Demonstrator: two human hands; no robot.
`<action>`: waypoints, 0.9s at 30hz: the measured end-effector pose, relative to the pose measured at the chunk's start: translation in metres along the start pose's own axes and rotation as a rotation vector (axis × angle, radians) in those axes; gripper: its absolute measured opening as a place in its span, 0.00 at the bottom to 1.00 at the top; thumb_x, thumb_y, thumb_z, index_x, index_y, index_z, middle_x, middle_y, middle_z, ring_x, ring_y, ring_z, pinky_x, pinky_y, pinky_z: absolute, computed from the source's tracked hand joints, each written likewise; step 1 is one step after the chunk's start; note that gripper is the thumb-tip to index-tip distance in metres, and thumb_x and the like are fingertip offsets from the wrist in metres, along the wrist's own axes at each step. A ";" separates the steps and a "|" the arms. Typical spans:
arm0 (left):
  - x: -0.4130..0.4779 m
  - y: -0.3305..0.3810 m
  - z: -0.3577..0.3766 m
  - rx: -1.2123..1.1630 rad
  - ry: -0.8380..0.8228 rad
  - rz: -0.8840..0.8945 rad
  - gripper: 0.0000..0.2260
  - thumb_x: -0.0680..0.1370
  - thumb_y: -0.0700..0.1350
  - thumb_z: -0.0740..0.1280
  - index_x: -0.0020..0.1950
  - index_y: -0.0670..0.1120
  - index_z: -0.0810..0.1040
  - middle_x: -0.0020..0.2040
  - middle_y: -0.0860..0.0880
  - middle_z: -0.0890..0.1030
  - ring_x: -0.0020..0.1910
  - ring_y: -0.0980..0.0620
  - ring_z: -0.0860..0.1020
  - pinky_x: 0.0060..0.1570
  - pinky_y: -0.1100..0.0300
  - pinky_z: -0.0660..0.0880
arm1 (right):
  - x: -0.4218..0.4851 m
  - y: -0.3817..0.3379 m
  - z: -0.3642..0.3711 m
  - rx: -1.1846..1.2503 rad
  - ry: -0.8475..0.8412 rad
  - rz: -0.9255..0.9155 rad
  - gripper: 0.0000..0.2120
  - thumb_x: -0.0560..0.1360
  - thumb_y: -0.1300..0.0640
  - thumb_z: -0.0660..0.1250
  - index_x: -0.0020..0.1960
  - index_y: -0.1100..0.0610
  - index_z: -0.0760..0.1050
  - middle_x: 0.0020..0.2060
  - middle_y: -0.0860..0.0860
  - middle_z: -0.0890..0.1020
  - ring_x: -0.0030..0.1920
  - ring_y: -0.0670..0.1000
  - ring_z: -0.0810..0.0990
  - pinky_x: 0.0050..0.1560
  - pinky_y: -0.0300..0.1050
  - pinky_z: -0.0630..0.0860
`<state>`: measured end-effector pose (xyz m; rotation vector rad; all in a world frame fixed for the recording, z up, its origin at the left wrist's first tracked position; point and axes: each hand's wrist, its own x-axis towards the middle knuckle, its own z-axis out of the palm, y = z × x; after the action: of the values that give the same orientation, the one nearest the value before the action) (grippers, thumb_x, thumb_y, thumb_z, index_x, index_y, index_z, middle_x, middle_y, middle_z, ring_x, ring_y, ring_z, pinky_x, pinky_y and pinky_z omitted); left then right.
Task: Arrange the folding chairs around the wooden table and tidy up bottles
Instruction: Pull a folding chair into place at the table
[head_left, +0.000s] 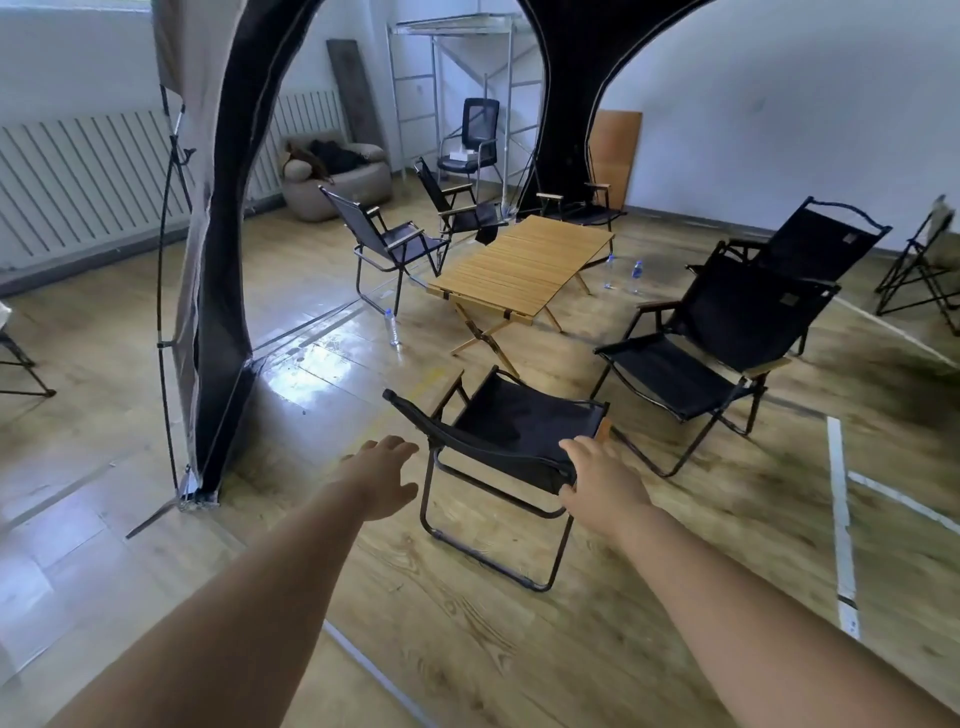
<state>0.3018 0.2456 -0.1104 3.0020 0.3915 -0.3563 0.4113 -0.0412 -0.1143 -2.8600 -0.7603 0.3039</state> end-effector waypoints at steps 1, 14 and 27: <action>0.015 0.000 0.002 -0.004 -0.018 -0.009 0.28 0.79 0.56 0.62 0.78 0.54 0.59 0.76 0.53 0.62 0.72 0.46 0.64 0.66 0.46 0.69 | 0.017 0.003 0.004 0.008 -0.021 0.001 0.30 0.79 0.51 0.62 0.78 0.50 0.56 0.77 0.49 0.61 0.75 0.55 0.61 0.69 0.56 0.68; 0.183 -0.012 0.020 -0.050 -0.097 0.041 0.32 0.77 0.54 0.67 0.78 0.53 0.59 0.78 0.50 0.61 0.74 0.44 0.61 0.66 0.45 0.68 | 0.170 0.029 0.058 0.002 -0.235 0.072 0.31 0.77 0.57 0.63 0.78 0.49 0.56 0.75 0.48 0.61 0.74 0.56 0.61 0.64 0.55 0.70; 0.356 -0.090 0.042 0.232 -0.281 0.331 0.35 0.76 0.55 0.66 0.80 0.54 0.53 0.80 0.52 0.54 0.78 0.47 0.52 0.74 0.41 0.54 | 0.269 0.020 0.134 0.003 -0.392 0.448 0.32 0.76 0.67 0.56 0.77 0.48 0.58 0.79 0.49 0.56 0.74 0.58 0.63 0.67 0.55 0.71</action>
<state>0.6035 0.4133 -0.2424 3.0899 -0.1820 -0.8247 0.6173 0.0914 -0.2888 -2.9743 -0.1501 0.9396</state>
